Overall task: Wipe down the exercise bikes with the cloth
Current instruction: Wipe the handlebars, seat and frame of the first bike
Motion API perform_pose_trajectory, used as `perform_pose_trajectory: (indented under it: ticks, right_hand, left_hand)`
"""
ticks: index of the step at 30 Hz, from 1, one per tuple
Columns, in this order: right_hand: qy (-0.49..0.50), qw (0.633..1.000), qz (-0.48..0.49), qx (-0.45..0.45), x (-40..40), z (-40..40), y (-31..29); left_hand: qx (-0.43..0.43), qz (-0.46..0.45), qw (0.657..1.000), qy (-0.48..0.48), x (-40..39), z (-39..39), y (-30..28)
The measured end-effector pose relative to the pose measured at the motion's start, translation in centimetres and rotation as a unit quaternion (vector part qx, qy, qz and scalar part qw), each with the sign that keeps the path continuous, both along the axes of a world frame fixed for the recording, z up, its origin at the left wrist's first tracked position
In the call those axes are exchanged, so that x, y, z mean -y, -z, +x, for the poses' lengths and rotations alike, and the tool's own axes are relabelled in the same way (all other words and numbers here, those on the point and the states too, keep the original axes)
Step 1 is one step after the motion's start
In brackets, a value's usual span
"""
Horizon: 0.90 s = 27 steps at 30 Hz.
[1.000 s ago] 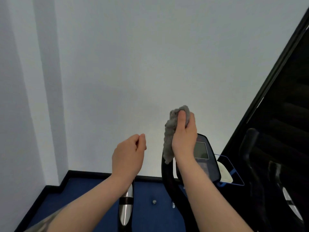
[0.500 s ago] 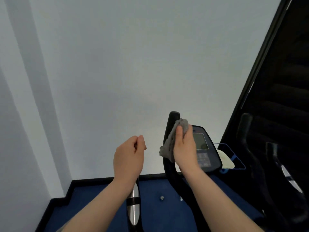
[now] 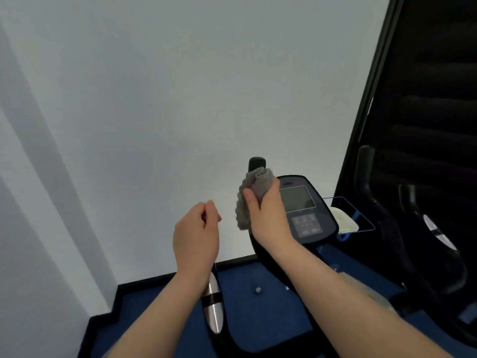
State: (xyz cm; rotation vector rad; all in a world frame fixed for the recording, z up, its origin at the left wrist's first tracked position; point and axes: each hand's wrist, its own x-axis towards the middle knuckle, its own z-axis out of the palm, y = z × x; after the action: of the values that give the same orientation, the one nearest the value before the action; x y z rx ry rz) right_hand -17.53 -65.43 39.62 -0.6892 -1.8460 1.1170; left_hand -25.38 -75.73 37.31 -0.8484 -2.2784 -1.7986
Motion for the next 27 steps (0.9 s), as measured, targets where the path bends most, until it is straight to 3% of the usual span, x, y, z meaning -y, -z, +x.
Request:
perform_pose_trajectory:
  ticks: [5,10,14,16,19,22,27]
  right_hand:
    - [0.005,0.988,0.032,0.153,-0.7,1.6,-0.7]
    - [0.0,0.994,-0.016,0.108,0.1,0.8,-1.8]
    - [0.008,0.965,0.062,0.253,0.2,3.4,-0.4]
    - [-0.024,0.948,0.039,0.316,-1.0,3.8,-1.0]
    - [-0.068,0.962,-0.05,0.259,-1.0,2.4,-2.2]
    - [-0.038,0.967,-0.017,0.25,0.4,2.1,-1.3]
    - [-0.085,0.903,0.062,0.417,-0.2,5.7,-0.7]
  left_hand:
    - [-0.001,0.002,1.0,0.001,0.0,0.0,0.0]
    - [-0.02,0.001,1.0,-0.005,-0.1,-0.1,0.0]
    - [-0.028,-0.009,1.0,-0.004,-0.2,0.0,0.1]
    - [-0.038,-0.02,0.999,-0.01,-0.1,0.0,0.0]
    - [-0.035,-0.03,0.999,-0.006,0.4,0.7,0.4]
    - [-0.002,-0.046,0.999,0.028,1.7,2.2,2.2]
    - [0.072,-0.106,0.992,0.023,2.8,3.5,2.9]
